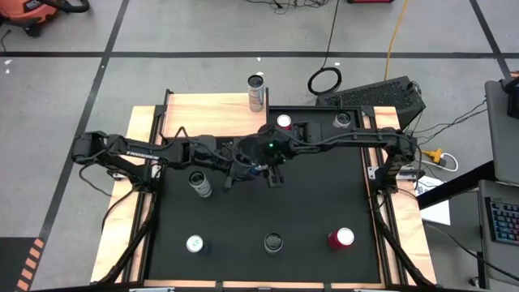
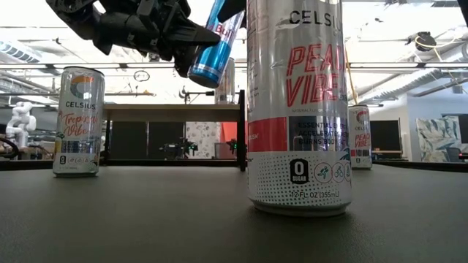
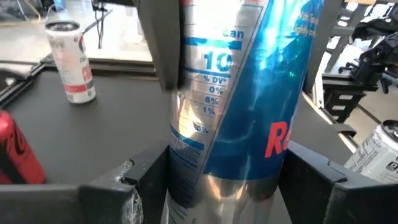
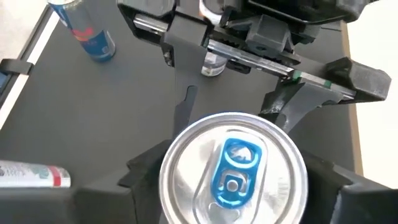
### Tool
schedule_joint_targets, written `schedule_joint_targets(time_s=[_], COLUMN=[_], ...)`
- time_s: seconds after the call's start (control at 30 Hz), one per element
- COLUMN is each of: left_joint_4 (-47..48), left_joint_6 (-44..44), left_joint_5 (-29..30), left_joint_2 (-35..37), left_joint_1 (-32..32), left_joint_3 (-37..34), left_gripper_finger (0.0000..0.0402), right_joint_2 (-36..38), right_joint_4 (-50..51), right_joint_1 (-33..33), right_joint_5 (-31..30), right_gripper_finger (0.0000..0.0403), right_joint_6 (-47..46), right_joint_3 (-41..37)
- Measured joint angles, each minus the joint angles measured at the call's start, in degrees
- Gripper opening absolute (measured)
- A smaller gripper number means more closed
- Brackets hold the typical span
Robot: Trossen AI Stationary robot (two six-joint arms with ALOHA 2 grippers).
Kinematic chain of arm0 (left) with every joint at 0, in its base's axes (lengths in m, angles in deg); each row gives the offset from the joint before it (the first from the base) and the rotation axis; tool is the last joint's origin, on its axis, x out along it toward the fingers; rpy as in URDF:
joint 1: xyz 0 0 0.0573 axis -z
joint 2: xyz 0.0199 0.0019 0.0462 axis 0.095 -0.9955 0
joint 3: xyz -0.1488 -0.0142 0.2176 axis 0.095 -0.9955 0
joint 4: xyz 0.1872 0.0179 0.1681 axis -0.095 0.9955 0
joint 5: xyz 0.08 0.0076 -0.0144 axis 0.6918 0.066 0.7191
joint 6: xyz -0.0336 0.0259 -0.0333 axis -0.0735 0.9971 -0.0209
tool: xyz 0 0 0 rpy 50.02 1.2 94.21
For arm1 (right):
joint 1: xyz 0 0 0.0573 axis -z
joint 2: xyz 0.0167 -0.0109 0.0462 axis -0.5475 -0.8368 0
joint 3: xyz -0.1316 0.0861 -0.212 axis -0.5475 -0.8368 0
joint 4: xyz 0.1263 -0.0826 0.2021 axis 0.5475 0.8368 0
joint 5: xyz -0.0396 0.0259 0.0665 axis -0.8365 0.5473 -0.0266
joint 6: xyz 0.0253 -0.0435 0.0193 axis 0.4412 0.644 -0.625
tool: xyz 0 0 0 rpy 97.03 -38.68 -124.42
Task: Place canned beverage on shelf
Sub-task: Put the top blue soda can on the shelf
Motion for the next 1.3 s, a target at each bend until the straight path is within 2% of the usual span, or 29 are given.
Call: schedule_joint_targets(time_s=[0.4, 0.8, 1.0, 1.3], left_joint_4=[2.29, 16.87, 21.25, 29.17], left_joint_6=[2.57, 7.67, 10.57, 10.56], left_joint_5=[0.36, 10.04, 15.09, 17.31], left_joint_2=[2.33, 17.86, 24.98, 29.38], left_joint_1=[-0.63, -1.01, -1.52, -8.30], left_joint_3=[-0.11, -0.07, -0.04, -0.16], left_gripper_finger=[0.0244, 0.0244, 0.0244, 0.0244], right_joint_2=[3.58, 11.79, 14.73, 14.95], right_joint_4=[0.17, 1.16, 1.13, 1.51], right_joint_1=[0.02, -0.05, -0.03, -0.03], right_joint_5=[-0.12, 0.03, -0.01, 0.01], right_gripper_finger=[0.0263, 0.0263, 0.0263, 0.0263], right_joint_6=[-1.08, -2.30, -2.31, -2.24], right_joint_3=[0.00, 0.00, 0.00, 0.00])
